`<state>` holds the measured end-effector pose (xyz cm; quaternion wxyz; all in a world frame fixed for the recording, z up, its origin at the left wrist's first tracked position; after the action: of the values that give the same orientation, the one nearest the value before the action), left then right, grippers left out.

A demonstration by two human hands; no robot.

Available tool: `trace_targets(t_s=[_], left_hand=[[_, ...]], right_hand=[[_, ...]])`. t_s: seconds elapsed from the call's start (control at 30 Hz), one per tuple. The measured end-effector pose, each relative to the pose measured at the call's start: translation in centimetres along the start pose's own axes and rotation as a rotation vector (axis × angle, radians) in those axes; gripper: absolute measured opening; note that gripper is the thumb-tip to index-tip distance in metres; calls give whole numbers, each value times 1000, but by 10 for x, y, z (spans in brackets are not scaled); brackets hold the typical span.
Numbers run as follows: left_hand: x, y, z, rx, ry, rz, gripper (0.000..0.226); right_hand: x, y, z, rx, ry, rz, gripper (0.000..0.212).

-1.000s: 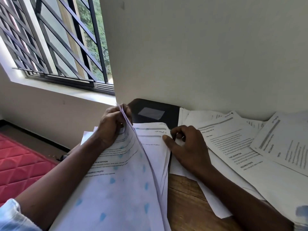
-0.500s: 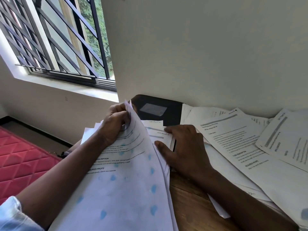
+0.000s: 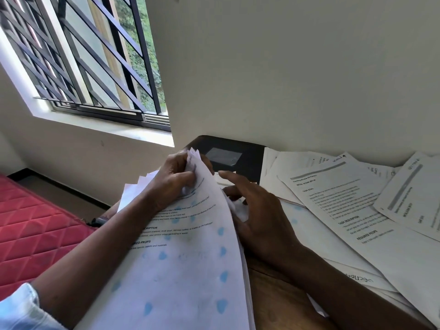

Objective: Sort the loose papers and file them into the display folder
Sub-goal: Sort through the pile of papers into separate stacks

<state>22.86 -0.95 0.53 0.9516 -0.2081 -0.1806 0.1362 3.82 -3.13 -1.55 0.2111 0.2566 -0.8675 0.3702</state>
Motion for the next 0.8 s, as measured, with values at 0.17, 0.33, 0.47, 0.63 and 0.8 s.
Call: trace_targets(t_s=[0.17, 0.33, 0.47, 0.63, 0.8], left_hand=[[9, 0, -10, 61, 6, 65, 27], [19, -3, -21, 68, 16, 117, 34], [23, -4, -30, 92, 2, 121, 30], [16, -3, -23, 89, -87, 111, 25], [9, -1, -13, 54, -227, 68, 26]], right_hand=[[18, 0, 7, -103, -290, 179, 42], [35, 1, 48, -433, 207, 243, 30], [28, 0, 43, -470, 393, 78, 37], [25, -2, 47, -478, 349, 77, 41], [28, -12, 56, -579, 250, 156, 20]])
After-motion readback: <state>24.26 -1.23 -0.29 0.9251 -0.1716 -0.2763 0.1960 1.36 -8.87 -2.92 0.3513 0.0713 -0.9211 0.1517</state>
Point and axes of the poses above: each hand's wrist, its own y-axis away from the middle knuckle, its own x-axis out of the back of the hand, z = x × y, the point moved 7 cm from there along -y, towards the middle knuckle, and after that the axes turned 1 degree about -x, right-handed, at the moved point
